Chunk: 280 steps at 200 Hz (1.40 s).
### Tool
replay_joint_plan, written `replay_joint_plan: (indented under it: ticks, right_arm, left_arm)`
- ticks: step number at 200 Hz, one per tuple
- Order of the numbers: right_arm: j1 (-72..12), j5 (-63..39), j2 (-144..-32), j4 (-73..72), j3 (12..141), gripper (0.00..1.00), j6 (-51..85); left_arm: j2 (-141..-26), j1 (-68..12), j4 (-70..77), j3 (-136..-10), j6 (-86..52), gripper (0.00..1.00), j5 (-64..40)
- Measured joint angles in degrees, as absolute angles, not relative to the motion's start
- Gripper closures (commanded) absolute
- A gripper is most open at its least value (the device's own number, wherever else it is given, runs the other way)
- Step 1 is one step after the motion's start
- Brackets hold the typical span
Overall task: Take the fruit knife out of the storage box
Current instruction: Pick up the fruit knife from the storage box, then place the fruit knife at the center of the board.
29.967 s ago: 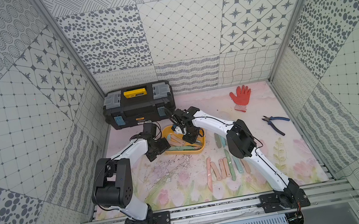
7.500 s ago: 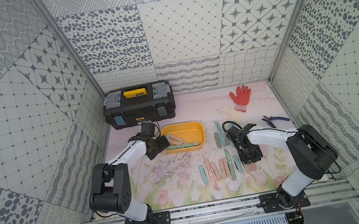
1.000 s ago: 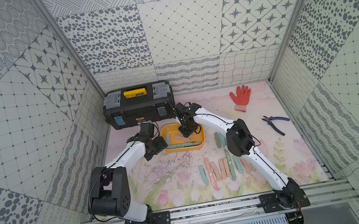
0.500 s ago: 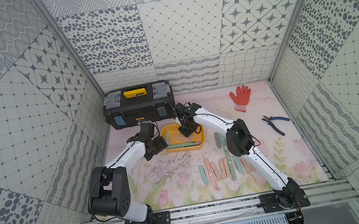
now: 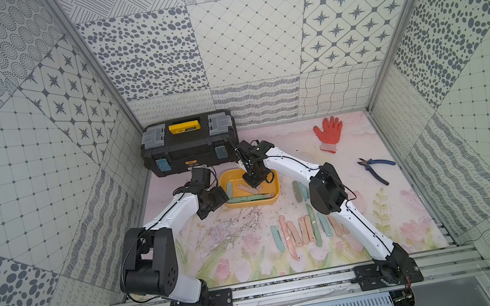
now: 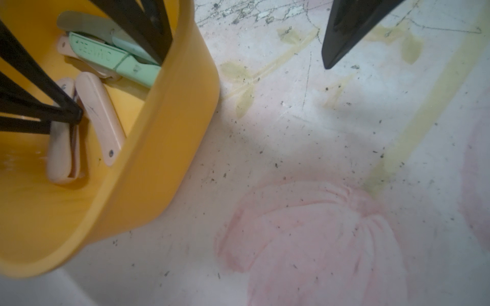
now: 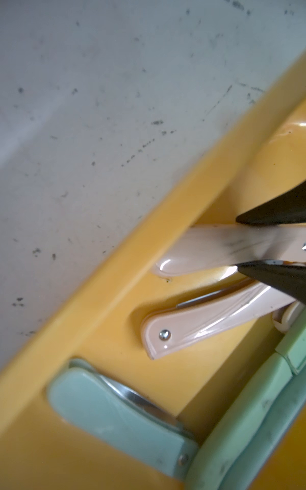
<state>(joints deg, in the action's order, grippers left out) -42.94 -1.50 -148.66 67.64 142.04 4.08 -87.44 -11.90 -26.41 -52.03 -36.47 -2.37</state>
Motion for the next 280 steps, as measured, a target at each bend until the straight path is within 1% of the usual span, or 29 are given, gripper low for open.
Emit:
replay_joint_plan:
  ticks: [88, 106, 159, 196, 224, 248, 280]
  right_arm:
    - [-43.0, -1.6, -142.5, 69.1, 142.0, 0.78, 4.7]
    - [-43.0, -1.2, -139.7, 68.8, 139.6, 0.78, 5.4]
    - [-43.1, -0.8, -125.3, 65.0, 125.1, 0.78, 8.2]
    - [-43.4, 1.2, -113.5, 61.0, 110.9, 0.77, 12.6]
    - [-43.3, 2.8, -105.8, 57.8, 99.7, 0.79, 17.2]
    - [-42.6, 3.1, -102.3, 55.6, 92.0, 0.80, 21.0]
    - [-40.9, 3.0, -102.1, 52.7, 85.4, 0.80, 24.3]
  left_arm:
    - [-87.7, -11.9, -26.5, -52.1, -36.5, 0.14, -2.4]
    - [-87.7, -11.9, -26.5, -52.1, -36.5, 0.14, -2.4]
    - [-87.7, -11.9, -26.5, -52.1, -36.5, 0.14, -2.4]
    - [-87.7, -11.9, -26.5, -52.1, -36.5, 0.14, -2.4]
    - [-87.7, -11.9, -26.5, -52.1, -36.5, 0.14, -2.4]
    - [-87.7, -11.9, -26.5, -52.1, -36.5, 0.14, -2.4]
    - [-87.7, -11.9, -26.5, -52.1, -36.5, 0.14, -2.4]
